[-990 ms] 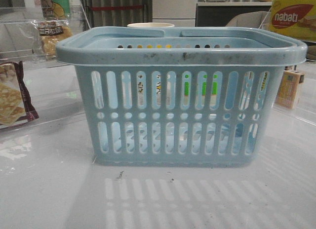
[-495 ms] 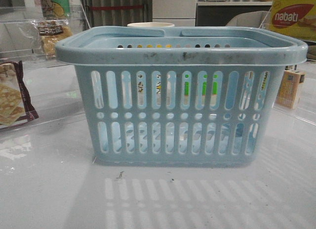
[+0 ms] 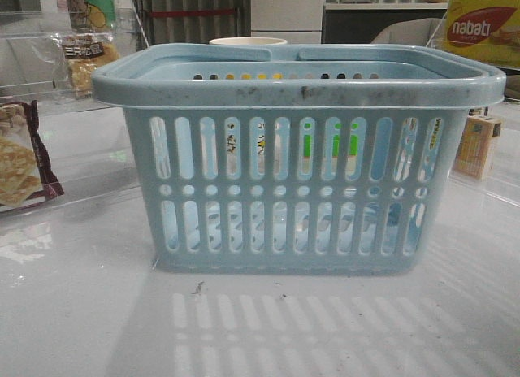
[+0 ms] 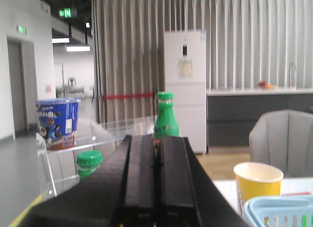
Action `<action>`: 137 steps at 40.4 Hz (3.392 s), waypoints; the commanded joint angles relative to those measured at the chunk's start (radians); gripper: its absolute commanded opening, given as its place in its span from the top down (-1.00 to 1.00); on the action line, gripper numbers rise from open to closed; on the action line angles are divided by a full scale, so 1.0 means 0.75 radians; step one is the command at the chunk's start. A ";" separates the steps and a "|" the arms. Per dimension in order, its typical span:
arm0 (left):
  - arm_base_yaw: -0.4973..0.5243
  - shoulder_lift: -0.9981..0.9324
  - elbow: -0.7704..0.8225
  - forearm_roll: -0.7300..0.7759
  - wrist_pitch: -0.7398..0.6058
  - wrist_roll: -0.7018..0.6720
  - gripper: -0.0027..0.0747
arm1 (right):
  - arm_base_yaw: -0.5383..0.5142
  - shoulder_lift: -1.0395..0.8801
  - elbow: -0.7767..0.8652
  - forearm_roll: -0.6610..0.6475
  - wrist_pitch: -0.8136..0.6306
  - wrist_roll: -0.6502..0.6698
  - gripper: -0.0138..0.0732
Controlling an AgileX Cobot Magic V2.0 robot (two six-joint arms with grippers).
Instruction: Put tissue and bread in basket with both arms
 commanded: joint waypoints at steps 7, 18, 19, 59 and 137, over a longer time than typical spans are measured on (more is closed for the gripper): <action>0.002 0.239 -0.194 0.001 0.244 0.000 0.70 | 0.002 0.253 -0.165 -0.016 0.235 -0.003 0.55; 0.002 0.399 -0.177 0.001 0.547 0.000 0.70 | 0.002 0.416 -0.148 -0.016 0.441 -0.003 0.55; 0.002 0.410 -0.174 0.001 0.547 0.000 0.70 | 0.002 0.426 -0.143 -0.016 0.442 -0.003 0.55; -0.152 0.476 -0.137 -0.059 0.576 0.048 -0.62 | -0.009 0.535 -0.127 -0.095 0.441 0.028 -0.51; -0.449 0.476 -0.137 -0.045 0.576 0.048 -0.62 | -0.208 1.789 -1.206 -0.113 0.233 0.072 0.24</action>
